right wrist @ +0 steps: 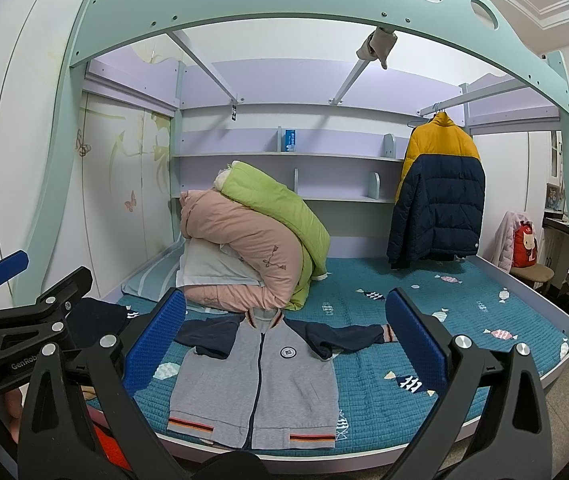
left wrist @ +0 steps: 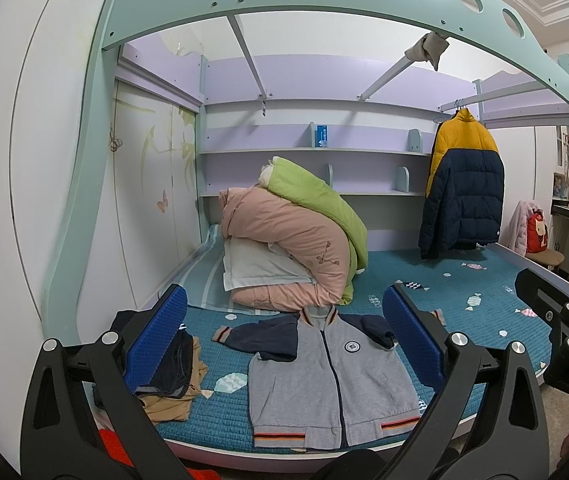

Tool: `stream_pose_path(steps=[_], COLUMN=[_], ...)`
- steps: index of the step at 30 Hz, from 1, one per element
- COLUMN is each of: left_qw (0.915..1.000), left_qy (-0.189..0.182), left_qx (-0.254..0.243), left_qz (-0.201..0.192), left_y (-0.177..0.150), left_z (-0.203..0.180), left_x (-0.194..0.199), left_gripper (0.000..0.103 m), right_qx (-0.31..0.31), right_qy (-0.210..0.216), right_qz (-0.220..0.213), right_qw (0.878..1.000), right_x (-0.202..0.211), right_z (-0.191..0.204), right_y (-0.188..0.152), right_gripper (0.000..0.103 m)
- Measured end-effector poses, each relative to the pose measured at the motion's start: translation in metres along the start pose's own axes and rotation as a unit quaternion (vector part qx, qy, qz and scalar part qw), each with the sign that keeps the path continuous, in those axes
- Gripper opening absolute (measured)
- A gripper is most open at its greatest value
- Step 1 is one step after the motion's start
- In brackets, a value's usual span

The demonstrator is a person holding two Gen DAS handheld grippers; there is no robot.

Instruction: Fold large clothes

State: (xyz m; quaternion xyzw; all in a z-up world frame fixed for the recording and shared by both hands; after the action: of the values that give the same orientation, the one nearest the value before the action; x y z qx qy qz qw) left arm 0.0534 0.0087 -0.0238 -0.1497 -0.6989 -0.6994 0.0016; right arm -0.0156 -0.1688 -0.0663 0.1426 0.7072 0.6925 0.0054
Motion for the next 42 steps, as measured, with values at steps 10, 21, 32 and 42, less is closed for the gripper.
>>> stream_pose_path(steps=[10, 21, 32, 42], left_qw=[1.0000, 1.0000, 1.0000, 1.0000], left_qy=[0.000, 0.000, 0.000, 0.000], left_qx=[0.000, 0.000, 0.001, 0.001], left_qz=[0.001, 0.001, 0.002, 0.004], left_y=[0.0005, 0.0013, 0.0014, -0.0004], left_z=[0.0003, 0.0002, 0.0005, 0.0008], left_x=[-0.0003, -0.0003, -0.0008, -0.0015], left_gripper=[0.098, 0.098, 0.098, 0.098], right_qx=[-0.001, -0.002, -0.002, -0.003], right_qy=[-0.001, -0.001, -0.001, -0.001], right_qz=[0.001, 0.000, 0.003, 0.004], right_qw=[1.000, 1.000, 1.000, 1.000], right_x=[-0.0005, -0.0007, -0.0013, -0.0026], right_z=[0.0009, 0.0012, 0.0015, -0.0024], right_y=[-0.0031, -0.0035, -0.0051, -0.0058], right_gripper=[0.096, 0.096, 0.096, 0.096])
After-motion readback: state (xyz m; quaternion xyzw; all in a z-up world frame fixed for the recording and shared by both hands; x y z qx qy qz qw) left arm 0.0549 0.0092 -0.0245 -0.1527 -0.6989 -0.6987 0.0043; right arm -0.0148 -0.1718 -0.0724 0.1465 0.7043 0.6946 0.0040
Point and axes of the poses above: each gripper's, at about its wrist camera, not at the fingertips, and x roughly against the way its jaws point, z to its left, y to its top, the point moved 5 cm from there along -x, roughly the way its jaws point, and after that the axes turned 13 degrees about -y, right-handed, at the moved point
